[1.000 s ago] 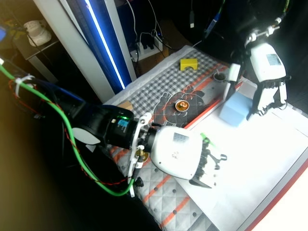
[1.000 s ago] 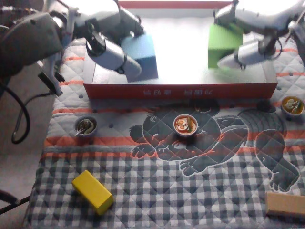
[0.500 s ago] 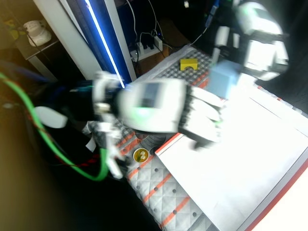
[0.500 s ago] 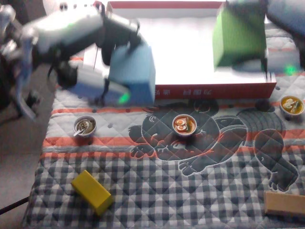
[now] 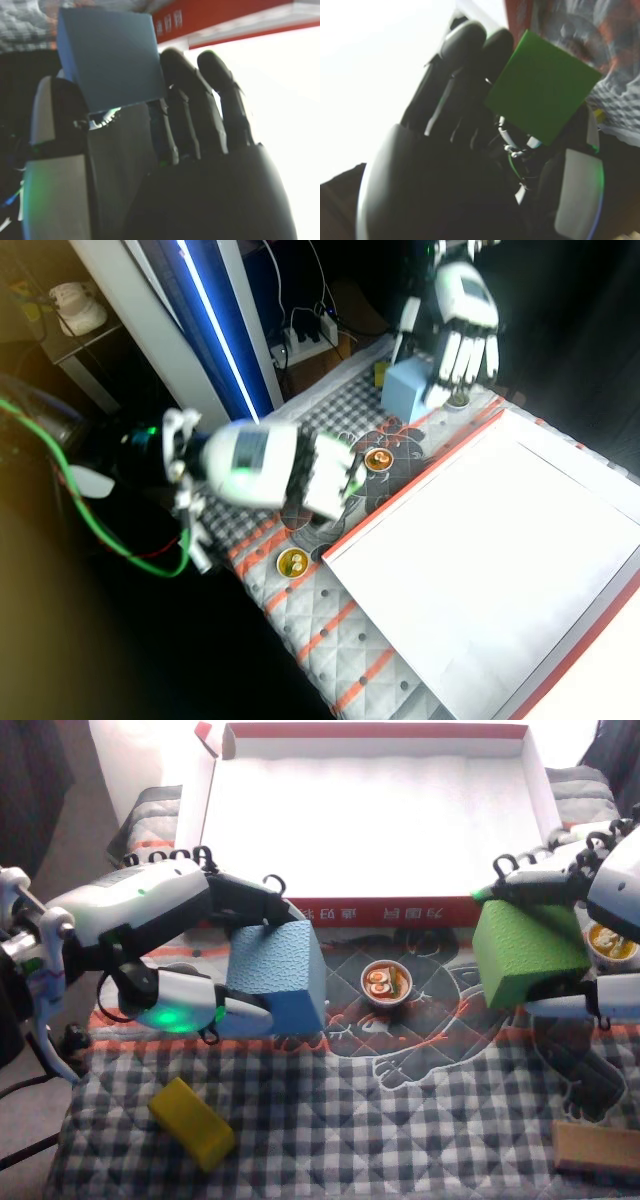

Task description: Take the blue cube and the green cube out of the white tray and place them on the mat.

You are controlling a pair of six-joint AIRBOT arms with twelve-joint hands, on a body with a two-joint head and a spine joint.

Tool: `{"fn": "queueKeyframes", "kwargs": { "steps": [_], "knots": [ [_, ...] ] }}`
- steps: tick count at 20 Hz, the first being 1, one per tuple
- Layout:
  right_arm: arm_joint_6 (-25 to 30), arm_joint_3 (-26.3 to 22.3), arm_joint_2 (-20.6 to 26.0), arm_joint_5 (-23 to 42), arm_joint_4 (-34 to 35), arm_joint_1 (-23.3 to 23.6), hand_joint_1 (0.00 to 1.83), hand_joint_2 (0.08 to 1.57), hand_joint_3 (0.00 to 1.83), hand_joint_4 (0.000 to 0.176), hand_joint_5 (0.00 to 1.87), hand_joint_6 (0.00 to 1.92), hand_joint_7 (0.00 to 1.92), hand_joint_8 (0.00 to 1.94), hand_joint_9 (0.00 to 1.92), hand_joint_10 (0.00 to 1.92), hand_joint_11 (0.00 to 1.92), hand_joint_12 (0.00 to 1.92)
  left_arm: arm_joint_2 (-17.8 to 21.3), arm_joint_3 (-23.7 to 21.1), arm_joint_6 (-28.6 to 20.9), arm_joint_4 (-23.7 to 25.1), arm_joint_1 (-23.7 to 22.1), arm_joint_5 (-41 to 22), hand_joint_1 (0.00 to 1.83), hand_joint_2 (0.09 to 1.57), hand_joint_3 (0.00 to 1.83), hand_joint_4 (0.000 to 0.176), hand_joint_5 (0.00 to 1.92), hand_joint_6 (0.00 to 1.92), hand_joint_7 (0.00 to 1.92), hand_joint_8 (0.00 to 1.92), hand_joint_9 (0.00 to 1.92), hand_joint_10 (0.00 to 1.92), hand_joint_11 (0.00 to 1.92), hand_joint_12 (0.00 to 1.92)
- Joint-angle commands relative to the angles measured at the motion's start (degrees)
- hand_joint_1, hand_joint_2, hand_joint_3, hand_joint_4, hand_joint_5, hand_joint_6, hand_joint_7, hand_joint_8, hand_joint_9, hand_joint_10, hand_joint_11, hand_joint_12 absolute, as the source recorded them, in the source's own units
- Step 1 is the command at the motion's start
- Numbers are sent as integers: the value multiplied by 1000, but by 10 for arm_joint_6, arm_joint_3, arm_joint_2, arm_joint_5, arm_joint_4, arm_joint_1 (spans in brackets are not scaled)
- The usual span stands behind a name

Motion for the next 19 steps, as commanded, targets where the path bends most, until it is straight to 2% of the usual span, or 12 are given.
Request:
{"fn": "queueKeyframes", "kwargs": {
  "steps": [1, 3, 6, 7, 8, 9, 10, 12, 15, 16, 18, 19],
  "knots": [
    [8, -1, 2, 76, 6, 2, 809, 1030, 0, 25, 288, 4, 410, 20, 416, 178, 74, 1145, -3, 4, -2, -3, -6, -59, 973, 965, 0, 80, 637, 88, 500, 217, 384, 574, 10, 1359],
    [27, -1, 4, 78, 4, -10, 771, 987, 0, 64, 31, 0, 126, 13, 180, 27, 2, 689, -6, 8, -2, -6, -7, -59, 893, 918, 0, 139, 437, 3, 349, 12, 364, 145, 0, 1066],
    [62, -2, 13, 108, 5, -33, 805, 953, 0, 116, 0, 0, 0, 0, 2, 0, 0, 132, -3, 2, -2, -9, -5, -76, 813, 918, 0, 172, 295, 0, 196, 1, 262, 5, 0, 720],
    [69, -5, 21, 129, 10, -41, 798, 925, 0, 134, 0, 0, 0, 0, 0, 0, 0, 4, 6, -8, -2, -12, -1, -98, 799, 887, 0, 176, 194, 0, 129, 0, 224, 0, 0, 617],
    [69, -8, 24, 139, 14, -43, 798, 925, 0, 134, 0, 0, 0, 0, 0, 0, 0, 4, 14, -16, -6, -12, 3, -113, 799, 887, 0, 176, 194, 0, 129, 0, 224, 0, 0, 617],
    [69, -12, 32, 163, 26, -50, 781, 934, 0, 114, 0, 0, 0, 0, 0, 0, 0, 0, 29, -26, -52, 8, 11, -156, 801, 857, 0, 176, 163, 3, 107, 3, 180, 6, 0, 485],
    [69, -15, 37, 192, 41, -59, 844, 895, 0, 154, 0, 0, 0, 0, 0, 0, 0, 0, 40, -30, -107, 29, 19, -194, 689, 856, 0, 176, 170, 4, 62, 1, 26, 0, 0, 69],
    [69, -21, 44, 252, 70, -77, 987, 917, 0, 148, 0, 0, 0, 0, 0, 0, 0, 0, 53, -26, -199, 52, 29, -261, 729, 845, 0, 176, 163, 0, 22, 0, 4, 0, 0, 13],
    [67, -31, 51, 362, 117, -107, 787, 927, 3, 121, 0, 0, 0, 0, 0, 0, 0, 0, 62, -6, -373, 66, 57, -388, 753, 865, 2, 176, 166, 6, 41, 8, 9, 3, 13, 6],
    [64, -34, 54, 381, 126, -111, 856, 914, 0, 76, 41, 3, 92, 7, 103, 12, 114, 42, 64, -2, -403, 63, 71, -418, 796, 891, 12, 174, 128, 0, 21, 1, 1, 0, 2, 0],
    [48, -44, 65, 420, 147, -124, 822, 955, 10, 113, 66, 1, 183, 0, 197, 8, 166, 49, 69, -1, -452, 38, 118, -500, 689, 853, 0, 174, 0, 0, 0, 0, 0, 0, 0, 0],
    [40, -48, 69, 437, 153, -126, 822, 955, 10, 113, 66, 1, 183, 0, 197, 8, 166, 49, 71, -2, -464, 17, 140, -546, 689, 853, 0, 174, 0, 0, 0, 0, 0, 0, 0, 0]
  ]
}}
